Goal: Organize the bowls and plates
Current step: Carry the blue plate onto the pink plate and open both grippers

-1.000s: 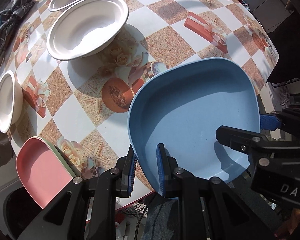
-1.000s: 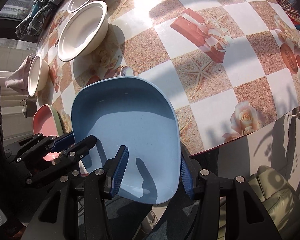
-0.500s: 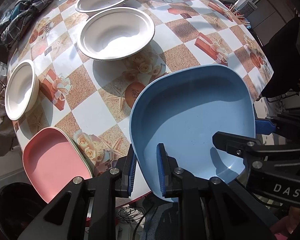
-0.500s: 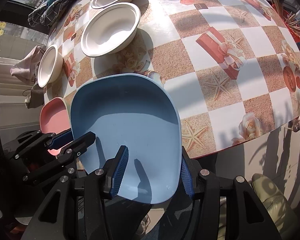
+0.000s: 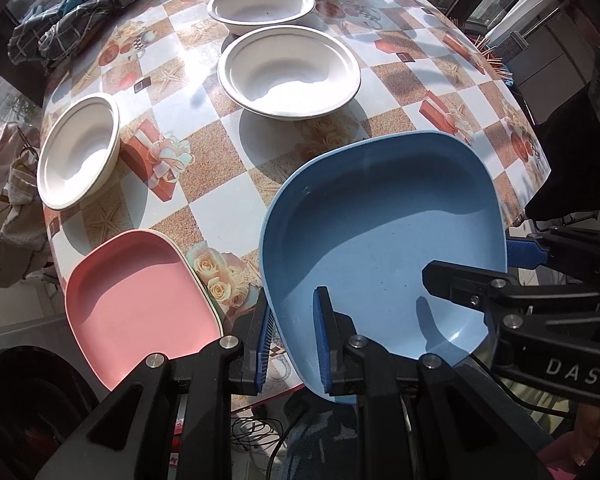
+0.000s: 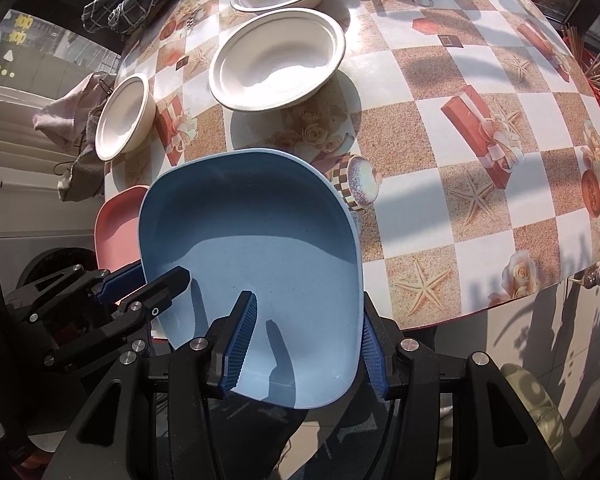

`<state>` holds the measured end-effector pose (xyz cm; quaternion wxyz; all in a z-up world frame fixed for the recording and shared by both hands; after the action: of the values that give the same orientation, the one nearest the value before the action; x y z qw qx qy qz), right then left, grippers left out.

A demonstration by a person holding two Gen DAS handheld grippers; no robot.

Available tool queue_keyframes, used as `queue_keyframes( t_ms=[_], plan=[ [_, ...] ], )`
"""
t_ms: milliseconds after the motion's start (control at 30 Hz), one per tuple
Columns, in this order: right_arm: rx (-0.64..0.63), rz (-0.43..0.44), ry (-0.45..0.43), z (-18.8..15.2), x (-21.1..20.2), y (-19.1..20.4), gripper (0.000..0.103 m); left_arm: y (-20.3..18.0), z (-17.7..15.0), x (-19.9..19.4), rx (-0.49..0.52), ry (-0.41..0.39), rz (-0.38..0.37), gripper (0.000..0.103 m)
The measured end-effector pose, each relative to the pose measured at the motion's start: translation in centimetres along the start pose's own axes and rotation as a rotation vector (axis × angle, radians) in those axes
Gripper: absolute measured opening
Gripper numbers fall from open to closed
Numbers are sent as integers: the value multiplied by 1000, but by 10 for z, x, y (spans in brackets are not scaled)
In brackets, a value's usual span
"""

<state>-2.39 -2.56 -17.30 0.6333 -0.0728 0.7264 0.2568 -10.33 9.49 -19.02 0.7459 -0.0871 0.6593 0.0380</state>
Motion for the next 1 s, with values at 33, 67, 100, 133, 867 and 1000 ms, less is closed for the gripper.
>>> queue_keyframes(
  t_ms=[33, 67, 100, 133, 867, 1000],
  plan=[
    [0, 5, -4, 0, 0, 3, 53, 2, -1, -1, -3, -1, 4, 20],
    [1, 10, -9, 0, 0, 5, 53, 4, -1, -1, -3, 0, 8, 20],
    [3, 14, -14, 0, 0, 8, 53, 6, -1, -2, 0, 0, 13, 20],
    [6, 19, -18, -1, 0, 9, 53, 8, -1, -3, 5, 0, 19, 20],
    [-185, 30, 68, -8, 25, 102, 53, 88, -55, -30, -201, -78, 72, 20],
    [-254, 45, 104, -8, 42, 139, 53, 122, -73, -29, -284, -65, 92, 20]
  ],
)
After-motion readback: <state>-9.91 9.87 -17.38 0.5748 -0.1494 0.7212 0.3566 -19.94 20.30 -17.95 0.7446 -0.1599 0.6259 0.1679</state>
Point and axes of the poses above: each gripper's, at about its wrist camera, not at the fingertips, and x roughly the way its jaws point, y to its left, z to its top, the point moved 6 cm from there along x, roughly the way its jaws point, and after that the axes turned 9 degrees about x, right-handed, at the moved point
